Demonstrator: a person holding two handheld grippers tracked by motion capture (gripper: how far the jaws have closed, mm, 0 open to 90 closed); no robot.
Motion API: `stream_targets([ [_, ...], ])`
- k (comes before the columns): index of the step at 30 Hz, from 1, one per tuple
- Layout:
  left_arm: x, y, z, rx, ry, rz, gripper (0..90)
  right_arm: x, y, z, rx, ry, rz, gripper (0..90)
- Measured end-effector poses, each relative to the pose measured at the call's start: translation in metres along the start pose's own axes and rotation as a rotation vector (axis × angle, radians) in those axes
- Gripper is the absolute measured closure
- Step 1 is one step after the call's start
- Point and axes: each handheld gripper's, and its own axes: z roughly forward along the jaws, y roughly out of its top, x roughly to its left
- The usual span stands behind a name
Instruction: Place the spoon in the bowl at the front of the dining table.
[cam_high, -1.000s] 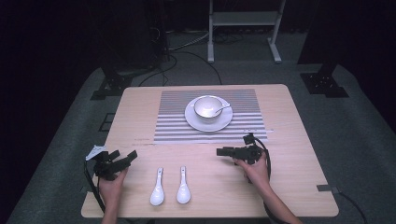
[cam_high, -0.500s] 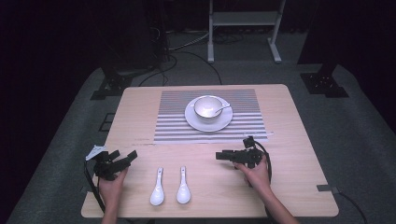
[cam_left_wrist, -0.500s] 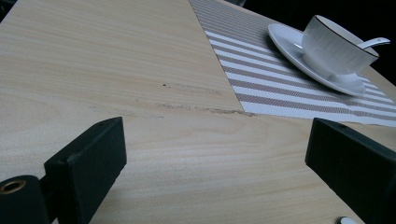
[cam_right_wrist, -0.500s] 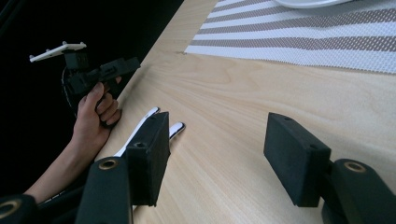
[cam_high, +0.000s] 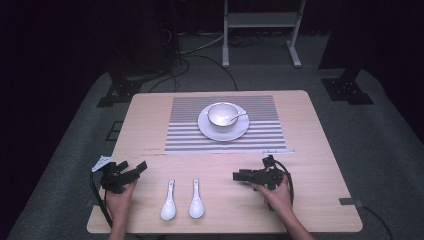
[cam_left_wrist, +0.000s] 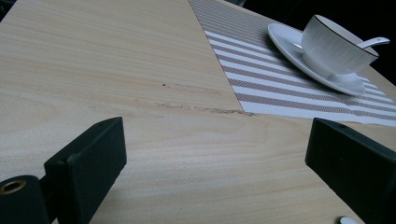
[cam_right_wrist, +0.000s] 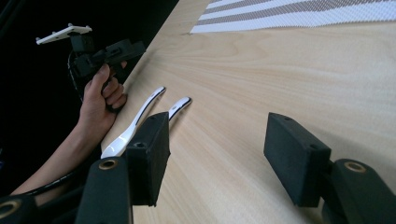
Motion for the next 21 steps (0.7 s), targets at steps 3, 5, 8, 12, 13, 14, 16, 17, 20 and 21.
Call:
stream_targets([
  [3,0.0,0.0,0.0,0.001,0.001,0.0,3.9,0.0,-0.007,-0.002,-0.005,0.003,0.004,39.5],
  [5,0.0,0.0,0.0,0.001,0.001,0.0,3.8,0.0,-0.01,-0.003,-0.007,0.007,0.01,39.5],
  [8,0.0,0.0,0.0,0.001,0.0,0.001,3.8,0.0,-0.015,-0.004,-0.014,0.022,0.013,39.5],
  [12,0.0,0.0,0.0,0.0,0.0,0.001,3.9,0.002,-0.021,-0.006,-0.024,0.023,0.01,39.3],
  [13,0.0,0.0,0.0,0.0,-0.001,0.001,3.9,0.002,-0.023,-0.007,-0.036,0.019,0.005,39.3],
  [14,0.0,0.0,0.0,0.0,-0.002,0.001,3.9,0.001,-0.025,-0.009,-0.046,0.021,0.006,39.3],
  [16,0.001,0.0,-0.001,0.0,-0.004,-0.001,3.9,0.0,-0.028,-0.011,-0.062,0.019,0.0,39.3],
  [17,0.001,0.0,-0.001,-0.001,-0.004,-0.002,3.9,-0.001,-0.03,-0.013,-0.07,0.023,0.003,39.3],
  [20,0.001,0.0,-0.001,-0.001,-0.006,-0.001,3.8,-0.003,-0.034,-0.015,-0.088,0.038,-0.003,39.0],
  [21,0.001,0.0,-0.001,-0.001,-0.006,-0.001,3.9,-0.004,-0.035,-0.014,-0.082,0.048,0.0,39.1],
])
